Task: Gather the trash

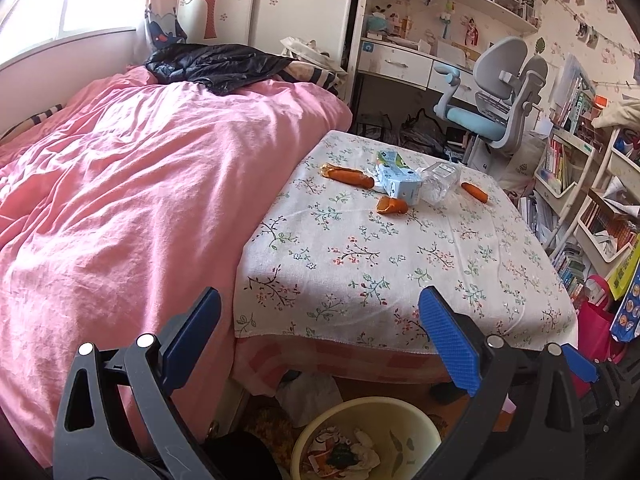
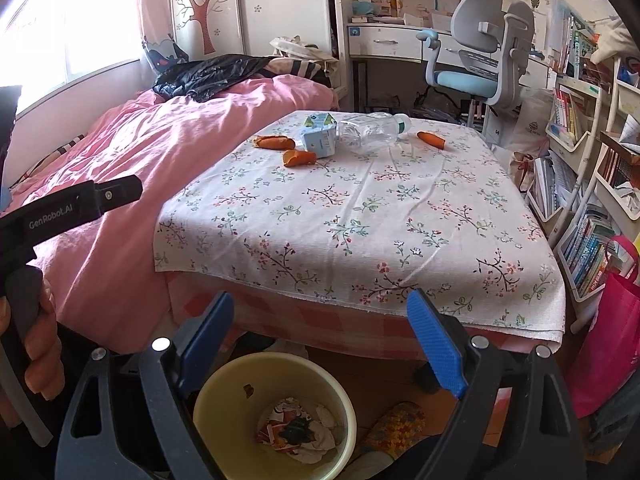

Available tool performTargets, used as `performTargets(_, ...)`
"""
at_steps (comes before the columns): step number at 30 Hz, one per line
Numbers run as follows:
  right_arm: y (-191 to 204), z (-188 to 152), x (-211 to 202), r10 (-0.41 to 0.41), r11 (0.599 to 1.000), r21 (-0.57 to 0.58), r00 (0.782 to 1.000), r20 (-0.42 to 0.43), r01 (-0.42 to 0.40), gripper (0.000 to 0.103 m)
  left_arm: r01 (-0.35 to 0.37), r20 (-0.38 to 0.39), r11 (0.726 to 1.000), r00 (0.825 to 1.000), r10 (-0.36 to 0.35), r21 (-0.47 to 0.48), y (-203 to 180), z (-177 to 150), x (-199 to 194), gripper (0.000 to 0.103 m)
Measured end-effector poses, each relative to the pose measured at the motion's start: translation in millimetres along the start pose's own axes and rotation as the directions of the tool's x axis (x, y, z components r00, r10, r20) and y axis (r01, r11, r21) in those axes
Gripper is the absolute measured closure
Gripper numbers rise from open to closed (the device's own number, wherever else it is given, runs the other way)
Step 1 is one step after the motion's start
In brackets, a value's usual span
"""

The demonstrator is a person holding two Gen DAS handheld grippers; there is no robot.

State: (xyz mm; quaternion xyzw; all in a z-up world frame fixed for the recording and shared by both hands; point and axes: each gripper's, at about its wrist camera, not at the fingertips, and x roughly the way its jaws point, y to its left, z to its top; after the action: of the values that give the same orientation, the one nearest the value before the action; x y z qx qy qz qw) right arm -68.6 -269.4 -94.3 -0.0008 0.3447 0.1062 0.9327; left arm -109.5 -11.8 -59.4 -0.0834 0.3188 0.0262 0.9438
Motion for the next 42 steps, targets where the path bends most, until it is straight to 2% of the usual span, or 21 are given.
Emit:
performTargets(32,8.1,-2.6,3.5,0.009,1.0,-0.017,1.0,-0.008,-0.009,0.018,0.0,0.009,0.999,1.0,0.001,-0.032,1.7,0.6,0.9,0.007)
performTargets(42,6.4,12.4,1.5,0.034,0.999,-0.002,0.999,0.01,-0.034,0.018,-0.001,0.006,1.0,1.0,0.001,-0.029,-4.4,4.1,4.7,0.007)
